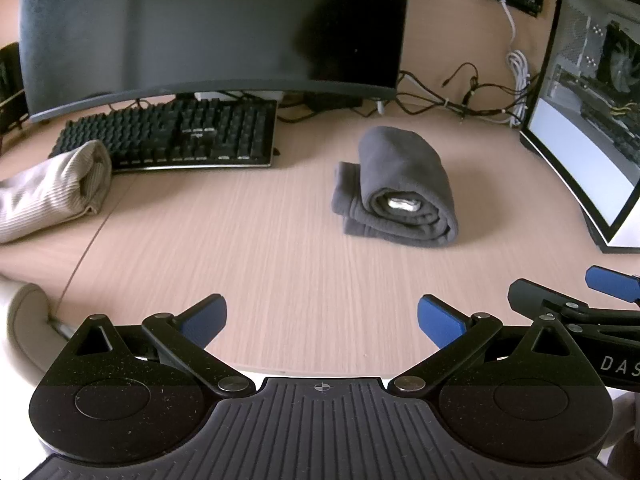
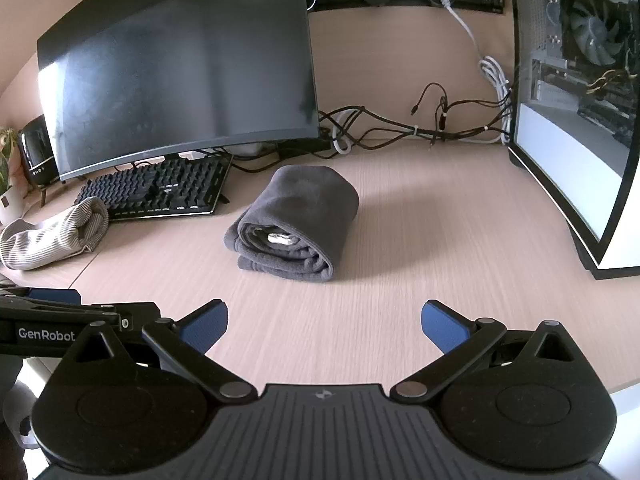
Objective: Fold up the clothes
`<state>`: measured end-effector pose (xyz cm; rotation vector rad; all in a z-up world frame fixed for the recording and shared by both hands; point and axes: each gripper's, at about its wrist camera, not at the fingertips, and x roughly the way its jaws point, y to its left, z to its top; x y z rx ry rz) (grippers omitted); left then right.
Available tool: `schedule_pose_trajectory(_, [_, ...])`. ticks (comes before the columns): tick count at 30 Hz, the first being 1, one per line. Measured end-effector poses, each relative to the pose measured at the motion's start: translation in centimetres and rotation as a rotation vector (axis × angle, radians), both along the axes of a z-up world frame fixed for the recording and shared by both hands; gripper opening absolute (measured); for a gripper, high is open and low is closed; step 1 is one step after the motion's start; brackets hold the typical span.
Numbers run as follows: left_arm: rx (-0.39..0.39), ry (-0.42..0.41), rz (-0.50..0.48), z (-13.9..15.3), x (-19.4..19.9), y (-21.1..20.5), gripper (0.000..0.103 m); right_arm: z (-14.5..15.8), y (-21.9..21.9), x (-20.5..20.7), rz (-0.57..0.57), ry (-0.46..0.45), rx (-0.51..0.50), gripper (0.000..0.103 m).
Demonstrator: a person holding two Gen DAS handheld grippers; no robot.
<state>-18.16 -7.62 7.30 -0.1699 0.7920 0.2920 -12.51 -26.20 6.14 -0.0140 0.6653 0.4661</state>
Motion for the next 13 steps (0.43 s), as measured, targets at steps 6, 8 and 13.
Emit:
schedule_pose_trajectory(6, [-0.004, -0.001, -0.001, 0.0, 0.2, 0.1, 0.103, -0.1, 0.0, 0.3, -0.002, 0.004, -0.001, 0.103])
schedule_pose_trajectory(8, [-0.012, -0.005, -0.006, -0.1, 0.4, 0.2, 0.103, -0.2, -0.1, 0.5, -0.005, 0.008, -0.002, 0.103])
schedule_pose_trajectory(13, [0.009, -0.018, -0.009, 0.1, 1.3, 0.7, 0.103, -0.1, -0.9, 2.5, -0.033, 0.022, -0.004, 0.103])
